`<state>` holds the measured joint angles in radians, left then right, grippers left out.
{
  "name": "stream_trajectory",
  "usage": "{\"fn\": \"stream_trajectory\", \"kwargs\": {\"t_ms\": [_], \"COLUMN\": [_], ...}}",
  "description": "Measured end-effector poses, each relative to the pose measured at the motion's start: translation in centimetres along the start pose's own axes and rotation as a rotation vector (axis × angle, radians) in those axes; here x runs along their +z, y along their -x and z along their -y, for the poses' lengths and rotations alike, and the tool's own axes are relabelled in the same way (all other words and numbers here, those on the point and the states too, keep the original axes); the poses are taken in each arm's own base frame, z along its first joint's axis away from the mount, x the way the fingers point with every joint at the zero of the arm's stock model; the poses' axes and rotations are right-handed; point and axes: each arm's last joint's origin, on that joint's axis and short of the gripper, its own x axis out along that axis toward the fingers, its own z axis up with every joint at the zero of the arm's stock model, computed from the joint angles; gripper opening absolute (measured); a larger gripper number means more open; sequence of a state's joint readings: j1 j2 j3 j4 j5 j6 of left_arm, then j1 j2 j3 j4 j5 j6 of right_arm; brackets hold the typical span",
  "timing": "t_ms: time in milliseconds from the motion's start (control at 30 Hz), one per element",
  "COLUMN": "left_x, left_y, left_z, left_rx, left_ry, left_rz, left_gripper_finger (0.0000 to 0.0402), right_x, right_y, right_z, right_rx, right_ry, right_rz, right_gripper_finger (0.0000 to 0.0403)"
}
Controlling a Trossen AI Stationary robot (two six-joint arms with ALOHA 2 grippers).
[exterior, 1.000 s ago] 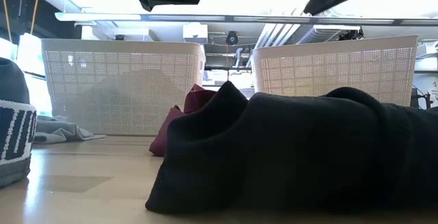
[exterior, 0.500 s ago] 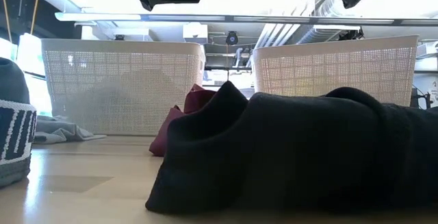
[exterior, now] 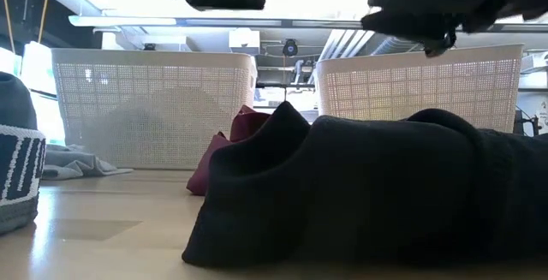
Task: Sort clothes
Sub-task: Put the red underwear into the left white bin
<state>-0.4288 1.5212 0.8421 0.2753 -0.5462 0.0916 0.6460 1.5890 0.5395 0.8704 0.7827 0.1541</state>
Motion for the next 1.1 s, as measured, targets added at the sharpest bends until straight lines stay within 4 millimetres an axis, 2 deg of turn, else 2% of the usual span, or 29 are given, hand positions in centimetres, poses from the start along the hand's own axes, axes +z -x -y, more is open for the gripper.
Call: {"fn": "stream_trajectory", "kwargs": {"t_ms": [233,400,500,733,867,1000,1100], "left_x": [-3.6,-6.6,-8.3,-11.6,-12.8,-13.2,-13.2], "left_y": [-4.6,-7.1,-8.2,-9.3,-9.5,-9.5,-9.4], "left_z": [1.8,0.8,0.1,-0.7,-0.8,-1.1,-1.3], "left_rx": [0.028,0.091,0.087,-0.058,-0.022,0.110,0.130], "left_ry": [0.021,0.203,0.244,0.286,0.282,0.265,0.252], "left_rz": [-0.020,-0.112,-0.188,-0.406,-0.475,-0.482,-0.480], "left_gripper_finger": [0.0195,0.0196,0.0196,0.0195,0.0188,0.0150,0.0097], "right_x": [-2.4,-2.6,-2.5,-2.4,-2.4,-2.4,-2.4], "right_y": [-1.8,-2.4,-2.7,-3.2,-3.3,-3.3,-3.3], "right_z": [-1.4,-1.4,-1.1,-0.5,-0.4,-0.3,-0.3], "right_rx": [-0.004,-0.058,-0.071,-0.095,-0.095,-0.096,-0.096], "right_ry": [-0.006,-0.011,-0.011,-0.055,-0.063,-0.075,-0.089], "right_rz": [-0.013,-0.009,-0.007,-0.006,-0.007,-0.007,-0.006], "right_gripper_finger": [0.0185,0.0185,0.0185,0.0185,0.0185,0.0185,0.0185]}}
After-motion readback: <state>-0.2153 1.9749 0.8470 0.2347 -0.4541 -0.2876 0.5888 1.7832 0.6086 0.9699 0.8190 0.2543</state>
